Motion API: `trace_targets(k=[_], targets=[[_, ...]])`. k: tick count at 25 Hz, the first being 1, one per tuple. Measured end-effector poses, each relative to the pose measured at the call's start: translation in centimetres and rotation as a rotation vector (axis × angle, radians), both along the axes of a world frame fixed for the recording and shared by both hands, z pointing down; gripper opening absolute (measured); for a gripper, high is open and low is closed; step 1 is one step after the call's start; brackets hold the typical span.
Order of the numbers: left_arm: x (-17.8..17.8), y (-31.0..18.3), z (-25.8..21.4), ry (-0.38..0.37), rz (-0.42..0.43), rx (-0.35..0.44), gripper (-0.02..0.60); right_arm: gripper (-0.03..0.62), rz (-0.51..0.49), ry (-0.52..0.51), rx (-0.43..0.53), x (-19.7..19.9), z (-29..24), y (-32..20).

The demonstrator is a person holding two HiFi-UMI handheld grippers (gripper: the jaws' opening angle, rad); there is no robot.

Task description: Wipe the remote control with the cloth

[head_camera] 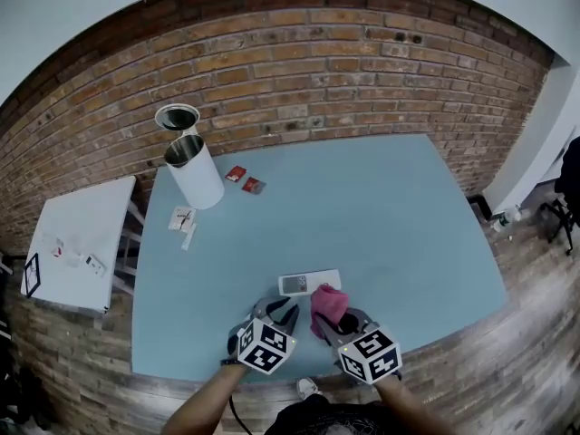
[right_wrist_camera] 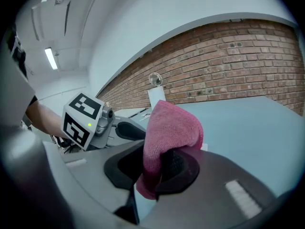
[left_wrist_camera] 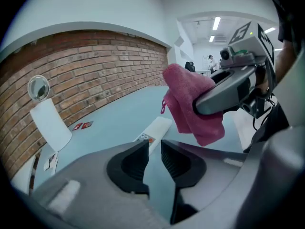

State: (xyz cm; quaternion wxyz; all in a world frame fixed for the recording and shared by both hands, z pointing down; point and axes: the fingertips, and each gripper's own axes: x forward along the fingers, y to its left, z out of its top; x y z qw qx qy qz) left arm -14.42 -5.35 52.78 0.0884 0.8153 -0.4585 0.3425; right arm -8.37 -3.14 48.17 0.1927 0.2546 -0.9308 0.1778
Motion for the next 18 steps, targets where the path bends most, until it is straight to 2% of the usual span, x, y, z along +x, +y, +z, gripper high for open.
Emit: trace_targets(k=[2, 6, 8, 9, 11, 13, 16, 17, 18], targets=[[-0.5, -0.8, 0.5, -0.024, 0.047, -0.012, 0.086, 0.06, 0.02, 0.003, -0.005, -0.2, 0.2, -0.5], [-1.3, -1.9, 1.6, -0.056, 0.152, -0.055, 0.155, 0.06, 0.047, 0.012, -0.016, -1.0, 0.8, -1.2], [-1.6, -2.6, 2.2, -0.071, 0.201, -0.064, 0.163, 0.06, 0.048, 0.017, -0.02, -1.5, 1.1, -1.4], [-1.8, -2.9, 2.4, -0.073, 0.222, -0.07, 0.186, 0.06, 0.049, 0.018, -0.024, -1.8, 1.3, -1.5], [-1.9, -3.5, 2.9, -0.068, 0.262, -0.087, 0.194, 0.06, 0.055, 0.014, -0.042, -2.2, 1.7, -1.8], [-1.6, -3.7, 3.6, -0.073, 0.321, -0.11, 0.266, 0.06, 0.062, 0.009, -0.062, -2.4, 2.0, -2.1], [-1.3, -4.1, 4.7, -0.096, 0.405, -0.144, 0.285, 0.06, 0.071, 0.017, -0.072, -2.5, 2.3, -2.9], [-1.3, -4.3, 5.1, -0.099, 0.422, -0.158, 0.333, 0.06, 0.075, 0.018, -0.075, -2.5, 2.4, -3.2], [-1.4, -4.4, 5.4, -0.101, 0.435, -0.172, 0.342, 0.06, 0.079, 0.016, -0.08, -2.6, 2.5, -3.6]])
